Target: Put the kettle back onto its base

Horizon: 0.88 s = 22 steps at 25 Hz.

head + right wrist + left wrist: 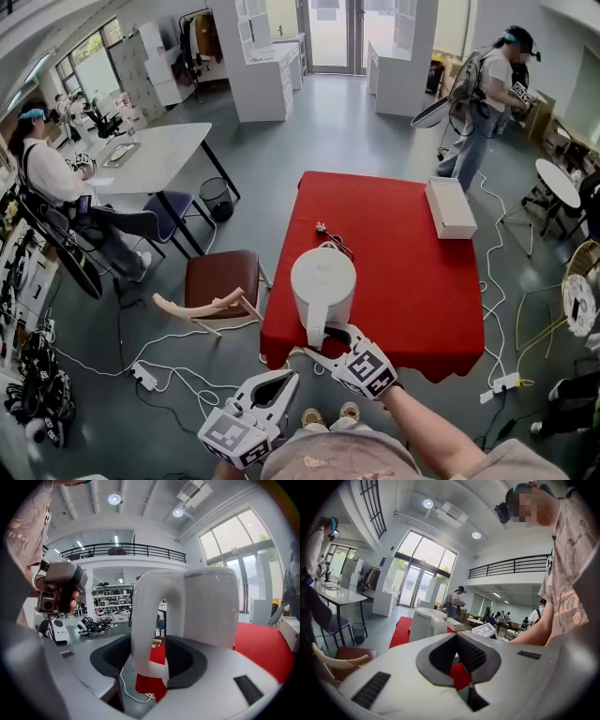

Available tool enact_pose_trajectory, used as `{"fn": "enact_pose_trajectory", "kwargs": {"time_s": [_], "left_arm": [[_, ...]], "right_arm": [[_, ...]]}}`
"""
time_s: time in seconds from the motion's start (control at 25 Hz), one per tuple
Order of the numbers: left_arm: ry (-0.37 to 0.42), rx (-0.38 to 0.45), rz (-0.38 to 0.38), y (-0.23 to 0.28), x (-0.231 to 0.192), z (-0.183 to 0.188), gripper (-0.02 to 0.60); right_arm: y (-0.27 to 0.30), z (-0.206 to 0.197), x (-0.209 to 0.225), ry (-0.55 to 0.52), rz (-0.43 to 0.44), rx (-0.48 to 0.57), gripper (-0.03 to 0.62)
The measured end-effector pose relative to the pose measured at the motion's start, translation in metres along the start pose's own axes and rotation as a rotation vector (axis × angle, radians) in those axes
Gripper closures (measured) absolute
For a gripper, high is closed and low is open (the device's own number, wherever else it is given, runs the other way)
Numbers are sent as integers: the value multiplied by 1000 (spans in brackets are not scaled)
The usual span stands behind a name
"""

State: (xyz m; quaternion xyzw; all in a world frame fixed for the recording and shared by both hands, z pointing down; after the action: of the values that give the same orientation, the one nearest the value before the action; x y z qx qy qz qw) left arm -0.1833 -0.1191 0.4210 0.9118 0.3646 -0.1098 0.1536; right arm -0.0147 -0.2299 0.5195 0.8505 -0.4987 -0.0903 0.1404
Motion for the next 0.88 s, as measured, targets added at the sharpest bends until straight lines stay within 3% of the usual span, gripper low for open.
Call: {"fn": "enact_pose_trajectory", "kwargs": {"time_s": [0.56,0.68,0.72,0.88], "left_arm": [[19,10,-125,10,-1,5,583],[20,13,-161,9,1,7,583],[22,14,-173,8,1,7,583],[33,18,-208,4,1,4,583]], "right_arm": [[-93,12,-5,63,-154,37,326],[-120,19,-20,83,-221,75,436],[-129,22,-25,97,-246,96,584],[-150,33,-44,157,-281,161,586]]}}
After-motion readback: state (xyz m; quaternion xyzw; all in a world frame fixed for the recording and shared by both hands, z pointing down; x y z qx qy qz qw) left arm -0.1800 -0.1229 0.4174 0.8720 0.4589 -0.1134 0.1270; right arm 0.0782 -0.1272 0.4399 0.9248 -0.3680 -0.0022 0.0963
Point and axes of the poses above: the fingertips, and each gripper's own axes: y forward along the fingers, x to its right, z out of its top, the point moved 10 cm from there along -y, backward along the fingers, and after that the axes turned 5 degrees about -y, right-handed, at the moved point
